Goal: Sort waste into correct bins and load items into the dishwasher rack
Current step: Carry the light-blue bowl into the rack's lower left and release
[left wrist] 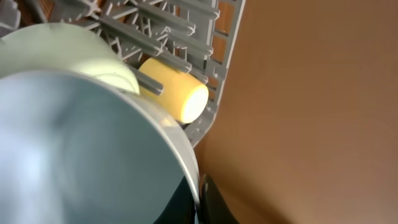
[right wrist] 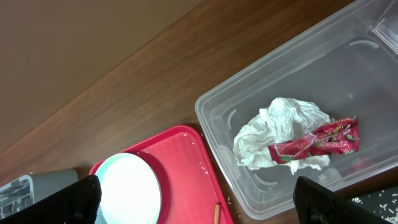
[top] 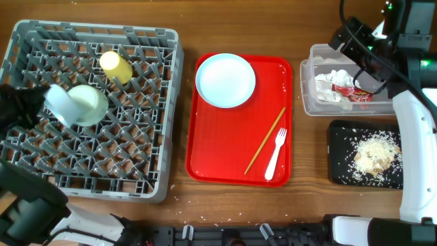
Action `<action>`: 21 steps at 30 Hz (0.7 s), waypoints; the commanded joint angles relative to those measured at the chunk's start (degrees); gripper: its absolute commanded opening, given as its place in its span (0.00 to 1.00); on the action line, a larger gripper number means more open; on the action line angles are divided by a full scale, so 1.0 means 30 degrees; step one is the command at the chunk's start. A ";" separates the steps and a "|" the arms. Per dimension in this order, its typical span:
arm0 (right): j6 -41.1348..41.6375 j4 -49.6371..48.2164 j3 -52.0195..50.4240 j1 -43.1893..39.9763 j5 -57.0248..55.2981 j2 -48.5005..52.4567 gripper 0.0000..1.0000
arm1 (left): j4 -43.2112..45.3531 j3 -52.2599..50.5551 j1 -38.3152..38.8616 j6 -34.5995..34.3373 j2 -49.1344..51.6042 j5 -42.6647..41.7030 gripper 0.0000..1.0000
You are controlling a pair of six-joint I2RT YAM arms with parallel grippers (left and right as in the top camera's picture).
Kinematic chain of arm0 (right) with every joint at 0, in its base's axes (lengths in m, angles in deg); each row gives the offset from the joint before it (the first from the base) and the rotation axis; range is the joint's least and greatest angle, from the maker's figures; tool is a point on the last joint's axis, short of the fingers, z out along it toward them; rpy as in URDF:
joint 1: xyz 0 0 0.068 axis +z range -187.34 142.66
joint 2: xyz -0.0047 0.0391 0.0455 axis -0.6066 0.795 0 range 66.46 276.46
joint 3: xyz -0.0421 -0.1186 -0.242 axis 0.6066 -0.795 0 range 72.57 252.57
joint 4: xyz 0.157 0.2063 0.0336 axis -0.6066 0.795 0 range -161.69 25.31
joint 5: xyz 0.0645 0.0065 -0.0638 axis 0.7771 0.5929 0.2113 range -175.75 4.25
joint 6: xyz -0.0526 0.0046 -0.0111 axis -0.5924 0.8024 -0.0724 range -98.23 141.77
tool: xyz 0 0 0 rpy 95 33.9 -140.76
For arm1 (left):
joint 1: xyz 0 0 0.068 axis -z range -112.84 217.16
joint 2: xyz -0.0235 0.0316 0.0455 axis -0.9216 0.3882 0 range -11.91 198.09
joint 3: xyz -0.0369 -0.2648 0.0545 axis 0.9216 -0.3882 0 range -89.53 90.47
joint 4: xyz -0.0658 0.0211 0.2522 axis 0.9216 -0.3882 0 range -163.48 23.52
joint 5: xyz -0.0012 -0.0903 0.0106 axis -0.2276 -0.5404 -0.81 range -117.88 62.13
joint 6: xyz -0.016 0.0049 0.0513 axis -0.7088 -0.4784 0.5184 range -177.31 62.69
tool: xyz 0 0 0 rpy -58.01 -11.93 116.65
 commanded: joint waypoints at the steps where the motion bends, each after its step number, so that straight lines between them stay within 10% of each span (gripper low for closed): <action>1: 0.0022 0.0000 0.0255 0.0007 -0.0321 0.0109 1.00 | 0.0109 -0.0954 -0.1311 0.0619 0.0168 -0.1501 0.04; 21: 0.0015 0.0000 0.0255 0.0007 -0.0321 0.0109 1.00 | 0.3075 -0.1632 -0.2455 0.1464 0.0386 -0.1523 0.04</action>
